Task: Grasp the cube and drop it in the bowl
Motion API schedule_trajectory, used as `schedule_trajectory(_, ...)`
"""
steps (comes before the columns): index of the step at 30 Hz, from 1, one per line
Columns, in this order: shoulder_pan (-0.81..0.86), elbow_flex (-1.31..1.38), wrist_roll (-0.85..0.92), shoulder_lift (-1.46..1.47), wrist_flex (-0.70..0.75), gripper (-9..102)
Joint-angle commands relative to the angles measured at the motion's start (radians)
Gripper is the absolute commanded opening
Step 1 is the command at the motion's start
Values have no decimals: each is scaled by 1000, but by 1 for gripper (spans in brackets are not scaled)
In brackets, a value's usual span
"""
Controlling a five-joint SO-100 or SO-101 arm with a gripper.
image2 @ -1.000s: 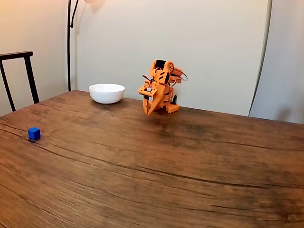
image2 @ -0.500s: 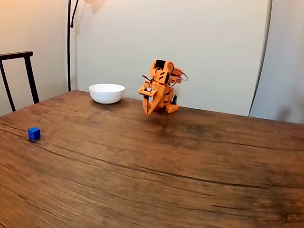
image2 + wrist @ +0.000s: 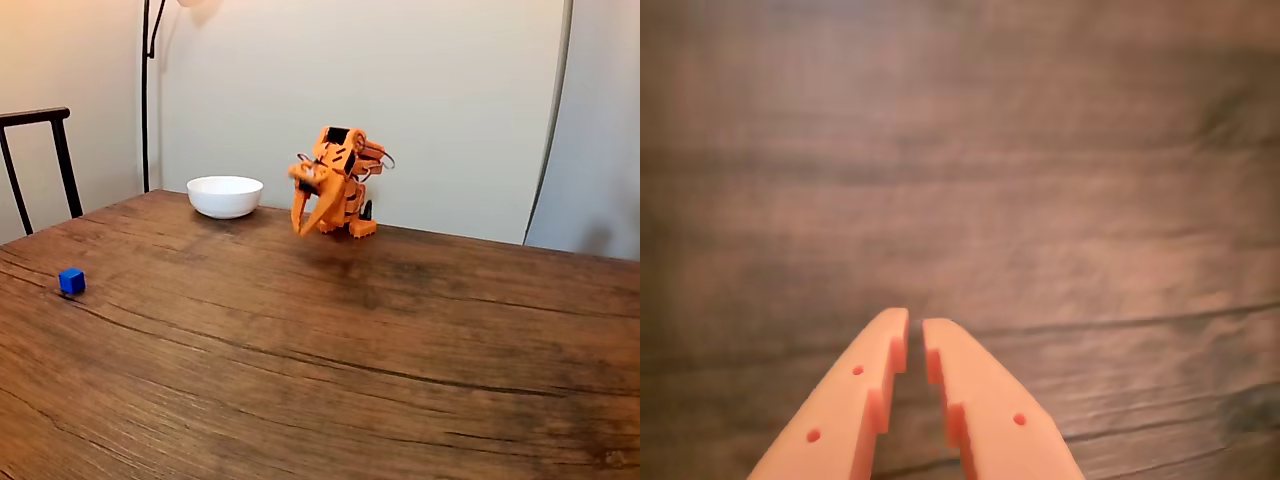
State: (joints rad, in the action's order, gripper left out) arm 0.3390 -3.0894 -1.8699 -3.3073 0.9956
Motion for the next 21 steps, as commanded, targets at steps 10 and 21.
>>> schedule_trajectory(10,152,385,8,67,-34,0)
schedule_trajectory(21,219,779,0,575,-51,0)
